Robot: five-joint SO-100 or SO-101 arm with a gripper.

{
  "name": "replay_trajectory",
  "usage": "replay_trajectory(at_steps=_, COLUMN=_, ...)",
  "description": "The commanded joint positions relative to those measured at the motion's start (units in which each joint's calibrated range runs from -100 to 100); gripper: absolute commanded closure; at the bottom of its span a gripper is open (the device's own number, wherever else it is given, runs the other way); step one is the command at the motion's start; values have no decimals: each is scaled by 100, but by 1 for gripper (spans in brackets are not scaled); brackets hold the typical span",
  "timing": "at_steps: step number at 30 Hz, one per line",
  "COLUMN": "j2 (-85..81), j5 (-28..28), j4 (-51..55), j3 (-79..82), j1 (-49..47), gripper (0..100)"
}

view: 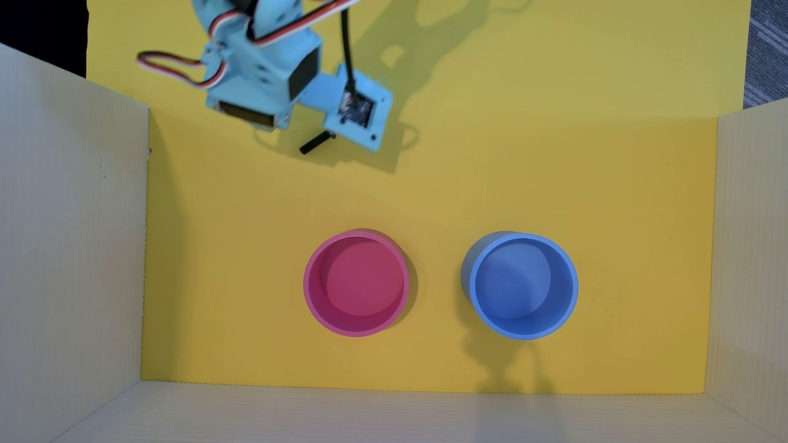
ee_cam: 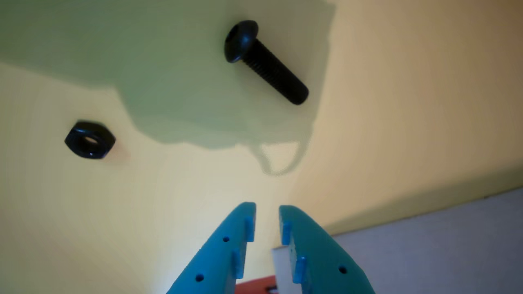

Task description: Pick up the bolt and place it in the pink box

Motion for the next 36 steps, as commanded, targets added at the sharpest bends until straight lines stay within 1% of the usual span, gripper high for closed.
replay_trajectory(at_steps=1, j2=122, j5=22, j4=1, j3=-409, j1=-118, gripper=95)
replay_trajectory(at_steps=5, j2=256, j5=79, j4=27, j3=-481, j1=-338, gripper=95)
replay_trajectory(at_steps=10, j2=214, j5=95, j4=35, j3=-527, j1=-662, gripper=84)
replay_trajectory(at_steps=20, j2=282, j5=194, j4=61, j3=-472, j1=-699, gripper=83)
replay_trajectory(at_steps=29, j2=273, j5=168, j4=730, j3=-563, j1=-699, gripper=83)
replay_trajectory(at_steps=36, j2=273, j5=168, j4=756, j3=-472, j1=-655, gripper=83)
